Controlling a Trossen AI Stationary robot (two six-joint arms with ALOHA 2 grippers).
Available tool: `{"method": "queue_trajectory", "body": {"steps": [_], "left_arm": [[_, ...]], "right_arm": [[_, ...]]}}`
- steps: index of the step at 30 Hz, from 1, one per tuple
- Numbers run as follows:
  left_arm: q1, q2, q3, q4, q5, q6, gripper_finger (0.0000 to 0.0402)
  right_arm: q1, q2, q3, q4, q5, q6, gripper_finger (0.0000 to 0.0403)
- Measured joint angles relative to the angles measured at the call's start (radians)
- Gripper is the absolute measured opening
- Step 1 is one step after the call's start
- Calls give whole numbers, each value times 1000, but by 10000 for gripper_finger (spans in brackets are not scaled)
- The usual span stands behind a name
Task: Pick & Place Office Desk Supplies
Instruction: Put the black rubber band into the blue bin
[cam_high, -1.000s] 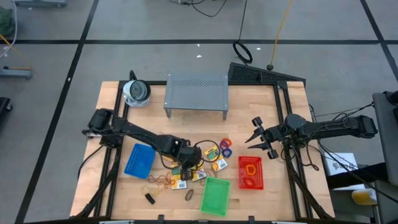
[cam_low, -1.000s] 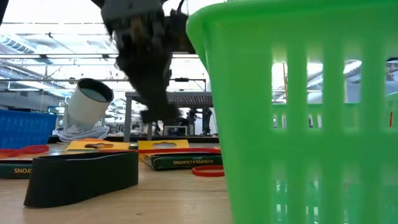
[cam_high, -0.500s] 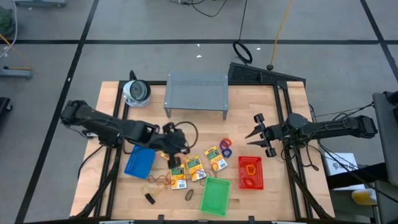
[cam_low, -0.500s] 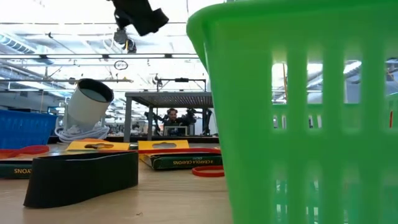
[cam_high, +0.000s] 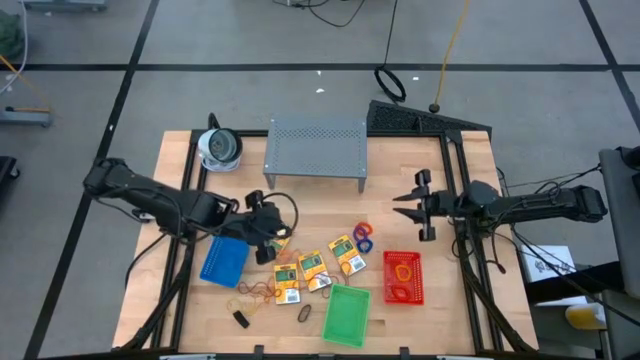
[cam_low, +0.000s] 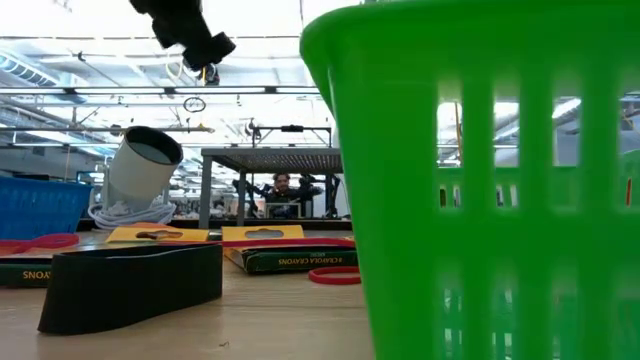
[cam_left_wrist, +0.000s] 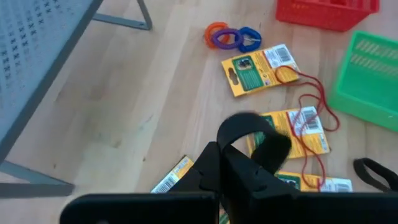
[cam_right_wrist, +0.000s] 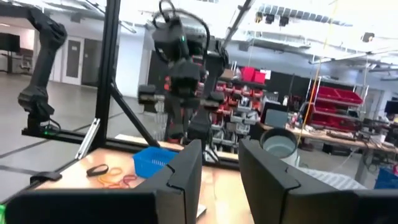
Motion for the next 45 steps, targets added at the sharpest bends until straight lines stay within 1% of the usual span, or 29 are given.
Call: {"method": "queue_trajectory", "body": {"steps": [3, 8, 15, 18, 22, 25, 31, 38, 43, 45], "left_arm": [[0, -67, -82, 38, 0, -29, 3], [1, -204, -232, 109, -5, -112, 3], [-22, -410, -427, 152, -10, -221, 2], [-43, -479, -500, 153, 16, -273, 2], [-75, -539, -579, 151, 50, -347, 2], [-99, -568, -621, 147, 73, -400, 2], [-146, -576, -666, 86, 120, -487, 2], [-193, -576, -678, -21, 164, -578, 2], [-217, -575, -678, -36, 184, -637, 3], [-221, -575, -678, -36, 182, -653, 12]], "right_arm": [[0, 0, 0, 7, 0, -5, 100], [0, 0, 0, 8, 1, -62, 100], [0, 0, 0, 16, 3, -54, 100], [0, 0, 0, 16, 3, -54, 100], [0, 0, 0, 15, 3, -54, 100], [0, 0, 0, 13, 3, -54, 100], [0, 0, 0, 12, 3, -54, 100], [0, 0, 0, 12, 3, -54, 100], [0, 0, 0, 11, 3, -50, 100], [0, 1, 0, 11, 3, -47, 100]]}}
